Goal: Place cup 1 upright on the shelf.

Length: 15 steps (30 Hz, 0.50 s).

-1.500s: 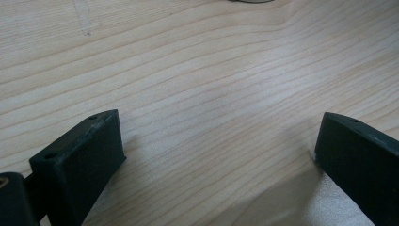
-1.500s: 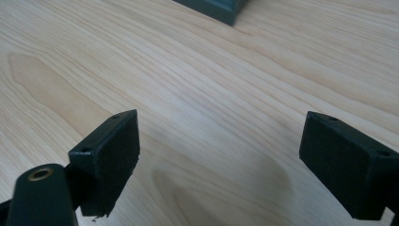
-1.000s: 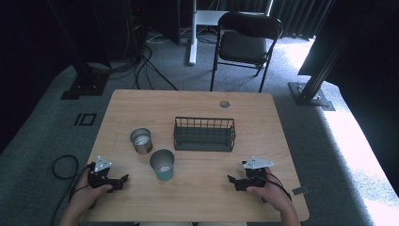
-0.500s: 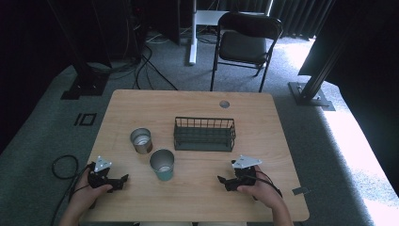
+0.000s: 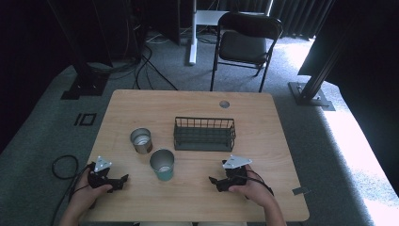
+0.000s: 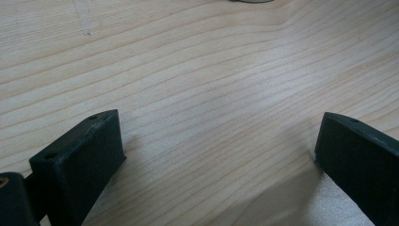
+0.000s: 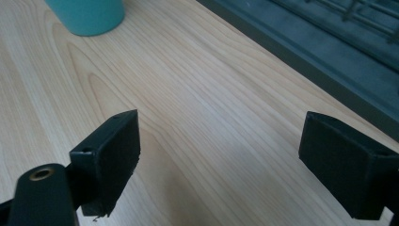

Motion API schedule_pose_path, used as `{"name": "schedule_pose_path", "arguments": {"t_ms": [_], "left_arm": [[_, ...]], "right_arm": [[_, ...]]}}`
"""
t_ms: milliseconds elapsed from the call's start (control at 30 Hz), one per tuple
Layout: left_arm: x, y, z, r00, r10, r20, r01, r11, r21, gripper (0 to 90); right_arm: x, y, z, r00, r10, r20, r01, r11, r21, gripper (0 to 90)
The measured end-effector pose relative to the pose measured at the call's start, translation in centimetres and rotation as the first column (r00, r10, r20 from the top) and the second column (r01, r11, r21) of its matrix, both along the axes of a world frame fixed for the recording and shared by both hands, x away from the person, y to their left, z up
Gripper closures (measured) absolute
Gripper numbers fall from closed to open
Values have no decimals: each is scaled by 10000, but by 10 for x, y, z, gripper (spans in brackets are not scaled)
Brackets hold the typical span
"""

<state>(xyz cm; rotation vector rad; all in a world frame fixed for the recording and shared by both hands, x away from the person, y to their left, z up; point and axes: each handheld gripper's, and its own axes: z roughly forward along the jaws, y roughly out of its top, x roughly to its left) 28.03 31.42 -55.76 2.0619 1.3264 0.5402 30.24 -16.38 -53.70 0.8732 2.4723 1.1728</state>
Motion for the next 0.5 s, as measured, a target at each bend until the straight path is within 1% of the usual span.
{"name": "schedule_pose_path", "arguments": {"t_ms": [200,267,500], "left_arm": [[0,0,0,10000,1,0,-1,10000,1,25],[0,0,0,10000,0,-2,0,10000,5,25],[0,0,0,10000,0,0,0,10000,1,25]], "right_arm": [[1,12,1,9997,248,23,-248,9997,23,128],[1,17,2,9993,362,98,-363,9993,52,128],[2,28,3,9982,579,122,-581,9983,109,128]]}}
